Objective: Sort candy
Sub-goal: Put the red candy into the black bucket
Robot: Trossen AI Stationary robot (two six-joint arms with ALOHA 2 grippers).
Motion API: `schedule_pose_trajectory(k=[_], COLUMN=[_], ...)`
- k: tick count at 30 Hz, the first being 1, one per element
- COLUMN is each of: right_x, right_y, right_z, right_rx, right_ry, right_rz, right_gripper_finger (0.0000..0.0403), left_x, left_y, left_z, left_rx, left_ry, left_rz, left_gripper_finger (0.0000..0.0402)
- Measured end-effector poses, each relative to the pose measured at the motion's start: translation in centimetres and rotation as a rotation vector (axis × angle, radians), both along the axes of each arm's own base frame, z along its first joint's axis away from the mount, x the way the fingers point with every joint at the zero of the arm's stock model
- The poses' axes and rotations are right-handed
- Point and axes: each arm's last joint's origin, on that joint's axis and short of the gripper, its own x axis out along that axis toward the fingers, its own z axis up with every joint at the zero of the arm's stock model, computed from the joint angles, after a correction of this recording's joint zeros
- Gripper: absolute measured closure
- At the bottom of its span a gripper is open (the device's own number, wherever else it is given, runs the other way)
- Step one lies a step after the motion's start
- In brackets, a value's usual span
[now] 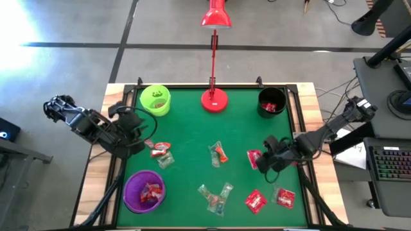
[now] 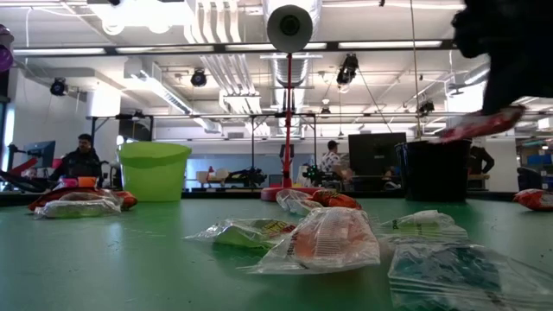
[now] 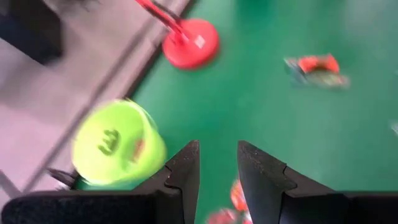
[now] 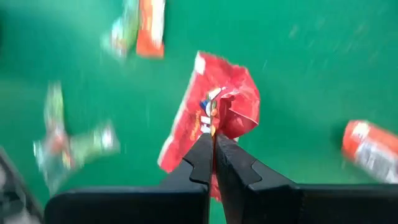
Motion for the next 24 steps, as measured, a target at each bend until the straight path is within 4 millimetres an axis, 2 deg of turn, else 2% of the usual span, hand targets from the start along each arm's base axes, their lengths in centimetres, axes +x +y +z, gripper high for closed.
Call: schedule_pose_trajectory(k=[7, 11, 18, 24], right_x=[1.1, 1.1, 0.9, 1.2], right_y=[-3.7, -5.5, -5.9, -5.6], right_z=[0.6, 1.1, 1.4, 1.1], right_rx=[-0.089, -0.06, -0.034, 0.033], right_ry=[-0.045, -0.047, -0.058, -0.017], right_rz=[-0.15, -0.17, -0.156, -0.091], right_gripper_finger=[0.0394, 0.0394, 0.0394, 0.0371], left_x=[-0.1, -0.1, -0.6, -1.2], left_y=[1.7, 3.0, 5.3, 5.7], left_z=[0.8, 1.0, 1.3, 1.4], left_rx=[0.246, 0.322, 0.346, 0.333], left_ry=[-0.101, -0.078, -0.039, -0.041], left_rz=[0.128, 0.196, 0.337, 0.35], left_gripper_finger=[0.0311, 0.0311, 0.0311, 0.0311])
